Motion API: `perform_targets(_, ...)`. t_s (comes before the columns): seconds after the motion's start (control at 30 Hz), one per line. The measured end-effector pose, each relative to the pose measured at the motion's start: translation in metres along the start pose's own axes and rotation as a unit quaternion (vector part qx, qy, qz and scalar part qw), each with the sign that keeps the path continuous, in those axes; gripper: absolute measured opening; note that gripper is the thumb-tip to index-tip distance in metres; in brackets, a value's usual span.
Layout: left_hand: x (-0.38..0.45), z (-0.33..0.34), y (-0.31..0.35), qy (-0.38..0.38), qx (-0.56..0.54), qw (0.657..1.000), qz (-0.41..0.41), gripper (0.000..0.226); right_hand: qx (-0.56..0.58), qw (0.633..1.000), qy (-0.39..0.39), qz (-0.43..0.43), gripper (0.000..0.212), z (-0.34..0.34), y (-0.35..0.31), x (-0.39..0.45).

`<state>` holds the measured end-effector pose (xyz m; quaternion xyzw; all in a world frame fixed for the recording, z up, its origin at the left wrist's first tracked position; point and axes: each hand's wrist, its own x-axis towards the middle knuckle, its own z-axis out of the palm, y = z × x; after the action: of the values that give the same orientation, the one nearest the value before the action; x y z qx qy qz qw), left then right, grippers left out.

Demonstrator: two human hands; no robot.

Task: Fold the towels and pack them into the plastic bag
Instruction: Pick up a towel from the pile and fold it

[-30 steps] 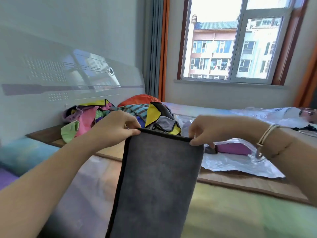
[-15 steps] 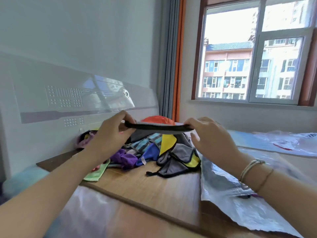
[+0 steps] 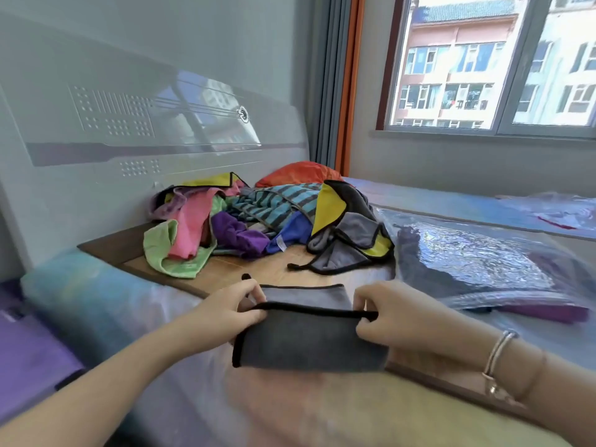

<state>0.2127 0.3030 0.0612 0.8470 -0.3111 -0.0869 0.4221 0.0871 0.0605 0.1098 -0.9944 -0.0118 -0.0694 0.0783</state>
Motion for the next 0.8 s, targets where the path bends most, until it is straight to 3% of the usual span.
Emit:
perform_targets(0.23,0.05,0.01,-0.005,0.236,0.03,0.971,-0.035,0.005,0.01,0.991,0.103,0.08,0.026,0.036,0.005,0.081)
perform_targets(0.33,0.069,0.015,-0.016,0.277,0.081,0.956,-0.053,0.005,0.03,0.989,0.097,0.104,0.03,0.06,0.005,0.106)
perform_targets(0.43,0.078,0.027,-0.034,0.23,0.193,0.945,-0.129,0.025,0.028,0.991,0.077,0.11,0.037,0.086,0.009,0.115)
perform_targets(0.53,0.079,0.035,-0.031,0.188,0.19,0.941,-0.21,0.046,0.063,0.992,0.015,0.112,0.041,0.094,0.013,0.117)
perform_targets(0.63,0.074,0.035,-0.016,0.157,0.118,0.95,-0.242,0.049,0.042,0.993,-0.022,0.105,0.037,0.084,0.017,0.108)
perform_targets(0.7,0.065,0.032,-0.008,0.113,0.0,0.958,-0.263,0.046,0.002,0.994,-0.028,0.103,0.041,0.076,0.015,0.091)
perform_targets(0.8,0.036,0.031,0.015,0.039,-0.154,0.954,-0.253,0.025,-0.024,0.994,-0.058,0.09,0.042,0.065,0.009,0.054)
